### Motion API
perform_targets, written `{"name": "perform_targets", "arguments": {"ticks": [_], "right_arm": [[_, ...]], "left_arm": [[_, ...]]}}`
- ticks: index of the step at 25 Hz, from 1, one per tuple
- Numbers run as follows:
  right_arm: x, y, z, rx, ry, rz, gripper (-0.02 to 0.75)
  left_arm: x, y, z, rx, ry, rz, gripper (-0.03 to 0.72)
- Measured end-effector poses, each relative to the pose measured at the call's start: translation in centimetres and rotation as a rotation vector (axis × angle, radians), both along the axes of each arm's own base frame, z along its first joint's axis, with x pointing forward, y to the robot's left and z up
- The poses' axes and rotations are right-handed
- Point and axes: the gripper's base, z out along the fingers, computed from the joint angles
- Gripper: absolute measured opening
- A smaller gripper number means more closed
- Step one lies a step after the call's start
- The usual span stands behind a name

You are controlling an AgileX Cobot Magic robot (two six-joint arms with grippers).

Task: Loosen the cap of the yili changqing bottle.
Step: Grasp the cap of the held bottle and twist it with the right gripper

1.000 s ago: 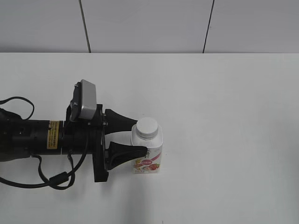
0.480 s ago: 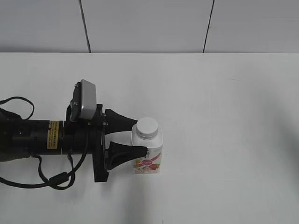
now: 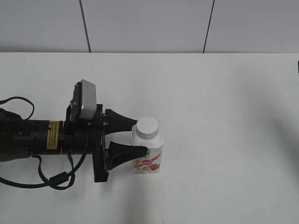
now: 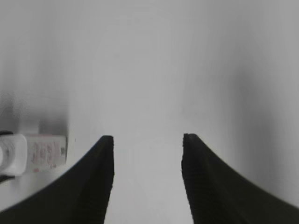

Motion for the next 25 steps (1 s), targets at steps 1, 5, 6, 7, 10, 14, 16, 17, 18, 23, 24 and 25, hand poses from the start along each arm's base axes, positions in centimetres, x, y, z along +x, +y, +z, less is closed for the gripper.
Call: {"name": "perform_targets", "arguments": {"ticks": [1, 5, 6, 7, 10, 14, 16, 17, 18, 23, 24, 25], "right_arm": [[0.2, 0.1, -0.6, -0.009, 0.053, 0.025, 0.383], [1.0, 0.3, -1.6, -0.026, 0.23, 0.1, 0.375], [1.3, 0.3, -1.7, -0.034, 0.257, 0.112, 0.371], [1.6, 0.3, -1.7, -0.049, 0.278, 0.125, 0.363], [3.1, 0.7, -1.5, -0.142, 0.278, 0.165, 0.353], [3.9, 3.5, -1.4, -0.224, 0.264, 0.255, 0.35], [4.1, 5.7, -1.6, -0.236, 0.271, 0.3, 0.35], [4.3, 6.8, -1.8, -0.235, 0.278, 0.315, 0.349], [4.4, 7.8, -2.0, -0.232, 0.286, 0.319, 0.347], [5.2, 13.0, -3.0, -0.181, 0.33, 0.362, 0.347], [5.3, 14.0, -3.1, -0.17, 0.335, 0.377, 0.347], [5.3, 14.9, -3.2, -0.161, 0.339, 0.383, 0.347]], "left_arm": [[0.0, 0.0, 0.0, 0.0, 0.0, 0.0, 0.442], [0.0, 0.0, 0.0, -0.001, 0.0, 0.0, 0.442], [0.0, 0.0, 0.0, -0.001, 0.0, 0.0, 0.442], [0.0, 0.0, 0.0, -0.001, 0.0, 0.0, 0.442], [0.0, 0.0, 0.0, -0.001, 0.0, 0.0, 0.442], [0.0, 0.0, 0.0, -0.001, 0.0, -0.001, 0.442], [0.0, 0.0, 0.0, -0.001, 0.0, -0.001, 0.442], [0.0, 0.0, 0.0, -0.001, 0.0, -0.001, 0.442], [0.0, 0.0, 0.0, -0.001, 0.0, -0.001, 0.442], [0.0, 0.0, 0.0, -0.001, 0.0, -0.001, 0.442], [0.0, 0.0, 0.0, -0.001, 0.0, -0.001, 0.442], [0.0, 0.0, 0.0, -0.001, 0.0, -0.001, 0.442]]}}
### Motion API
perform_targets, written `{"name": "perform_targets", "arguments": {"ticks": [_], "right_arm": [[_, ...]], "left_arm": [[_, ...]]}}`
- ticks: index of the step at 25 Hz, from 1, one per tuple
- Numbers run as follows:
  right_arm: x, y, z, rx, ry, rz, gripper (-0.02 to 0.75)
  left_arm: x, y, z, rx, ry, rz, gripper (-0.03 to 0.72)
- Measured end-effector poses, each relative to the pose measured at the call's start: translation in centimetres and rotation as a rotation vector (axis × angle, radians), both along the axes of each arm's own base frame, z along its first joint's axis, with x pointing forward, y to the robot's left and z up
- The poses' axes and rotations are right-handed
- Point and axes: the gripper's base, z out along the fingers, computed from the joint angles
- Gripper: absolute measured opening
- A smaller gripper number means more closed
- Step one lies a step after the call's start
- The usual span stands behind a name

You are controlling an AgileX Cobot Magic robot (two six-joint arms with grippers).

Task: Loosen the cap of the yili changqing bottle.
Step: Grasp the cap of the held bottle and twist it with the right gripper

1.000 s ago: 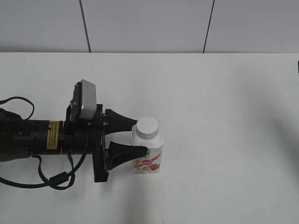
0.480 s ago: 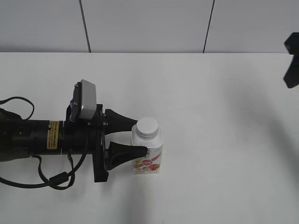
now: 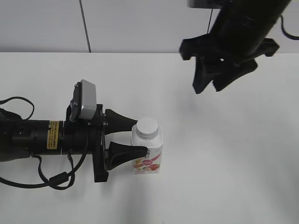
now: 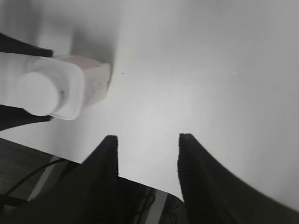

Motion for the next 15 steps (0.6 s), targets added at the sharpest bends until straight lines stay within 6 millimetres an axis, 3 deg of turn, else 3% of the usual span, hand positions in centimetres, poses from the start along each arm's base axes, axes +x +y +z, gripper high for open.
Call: {"name": "perform_targets", "arguments": {"ticks": [7, 15], "right_arm": [[0.2, 4.7, -1.1, 0.012, 0.033, 0.013, 0.347], [-0.3, 8.2, -3.7, -0.004, 0.107, 0.047, 0.347]], "left_arm": [[0.0, 0.0, 0.0, 0.0, 0.0, 0.0, 0.442], [0.0, 0.0, 0.0, 0.0, 0.0, 0.0, 0.442]]}}
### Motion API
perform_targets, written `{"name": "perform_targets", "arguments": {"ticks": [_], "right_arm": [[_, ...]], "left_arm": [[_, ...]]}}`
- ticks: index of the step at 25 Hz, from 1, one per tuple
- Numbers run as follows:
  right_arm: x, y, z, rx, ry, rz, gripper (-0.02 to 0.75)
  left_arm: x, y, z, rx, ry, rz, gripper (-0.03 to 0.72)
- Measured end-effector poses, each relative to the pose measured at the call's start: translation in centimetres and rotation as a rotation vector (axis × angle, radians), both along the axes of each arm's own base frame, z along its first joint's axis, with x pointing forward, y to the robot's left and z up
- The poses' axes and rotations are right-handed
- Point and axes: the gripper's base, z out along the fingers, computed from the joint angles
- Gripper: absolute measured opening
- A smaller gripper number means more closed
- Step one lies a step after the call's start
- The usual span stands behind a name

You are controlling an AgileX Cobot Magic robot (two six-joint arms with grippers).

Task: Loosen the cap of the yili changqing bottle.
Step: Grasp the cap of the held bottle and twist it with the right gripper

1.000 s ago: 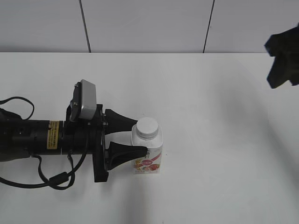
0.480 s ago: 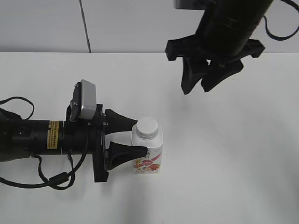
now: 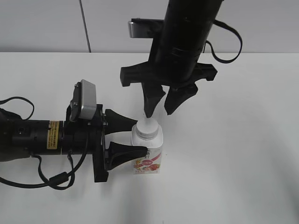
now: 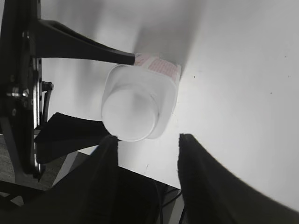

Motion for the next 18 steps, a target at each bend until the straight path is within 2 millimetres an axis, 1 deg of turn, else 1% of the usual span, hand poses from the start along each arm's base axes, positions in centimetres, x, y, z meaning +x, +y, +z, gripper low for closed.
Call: {"name": "perform_targets", "arguments": {"ticks": [3, 5, 10, 12, 18], "right_arm": [[-0.3, 0.6, -0.5, -0.002, 0.016, 0.004, 0.349], [-0.4, 0.7, -0.5, -0.001, 0.019, 0.004, 0.369], [-0.2, 1.0, -1.5, -0.01, 0.047, -0.001, 0.489], [-0.2, 1.2, -1.8, -0.006, 0.06, -0.003, 0.505], [0.3, 1.7, -2.5, -0.01, 0.072, -0.005, 0.513]], "left_arm": [[0.0, 0.0, 0.0, -0.001, 0.0, 0.0, 0.442], [0.0, 0.0, 0.0, -0.001, 0.0, 0.0, 0.442], [0.0, 0.0, 0.0, -0.001, 0.0, 0.0, 0.442], [0.0, 0.0, 0.0, -0.001, 0.0, 0.0, 0.442], [0.0, 0.0, 0.0, -0.001, 0.0, 0.0, 0.442]]}}
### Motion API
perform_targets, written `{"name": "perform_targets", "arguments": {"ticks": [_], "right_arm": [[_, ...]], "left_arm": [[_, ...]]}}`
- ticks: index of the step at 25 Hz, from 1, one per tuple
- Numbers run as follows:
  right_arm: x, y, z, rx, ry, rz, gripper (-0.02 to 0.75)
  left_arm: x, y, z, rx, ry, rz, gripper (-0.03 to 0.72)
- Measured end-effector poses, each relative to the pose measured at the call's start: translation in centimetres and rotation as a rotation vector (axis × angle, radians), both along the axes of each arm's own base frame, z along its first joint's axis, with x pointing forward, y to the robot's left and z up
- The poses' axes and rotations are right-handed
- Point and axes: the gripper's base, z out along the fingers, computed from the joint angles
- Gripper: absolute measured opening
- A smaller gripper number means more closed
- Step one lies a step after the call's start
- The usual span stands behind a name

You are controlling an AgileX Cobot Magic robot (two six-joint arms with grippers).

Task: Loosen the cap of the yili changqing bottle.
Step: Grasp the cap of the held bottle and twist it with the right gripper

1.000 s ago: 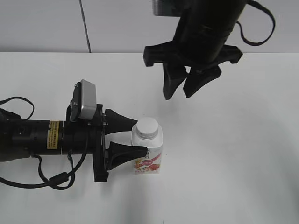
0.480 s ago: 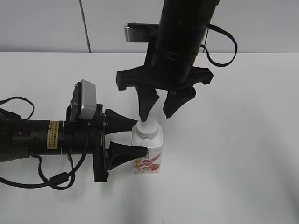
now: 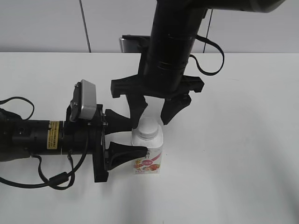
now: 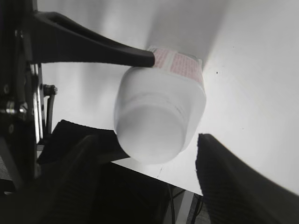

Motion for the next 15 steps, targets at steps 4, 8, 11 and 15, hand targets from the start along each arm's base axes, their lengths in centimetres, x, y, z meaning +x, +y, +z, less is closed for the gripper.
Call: {"name": "perform_targets", "arguments": {"ticks": [4, 8, 11, 15], "right_arm": [[0.4, 0.3, 0.0, 0.005, -0.008, 0.0, 0.514], [0.6, 0.5, -0.4, -0.002, -0.005, 0.0, 0.514], [0.8, 0.6, -1.2, -0.017, 0.01, 0.0, 0.514], [0.9, 0.7, -1.8, -0.029, 0.018, 0.002, 0.512]], "left_arm": [[0.0, 0.0, 0.0, 0.0, 0.0, 0.0, 0.442], [0.0, 0.0, 0.0, 0.0, 0.0, 0.0, 0.442], [0.0, 0.0, 0.0, 0.0, 0.0, 0.0, 0.442], [0.0, 0.0, 0.0, 0.0, 0.0, 0.0, 0.442]]}}
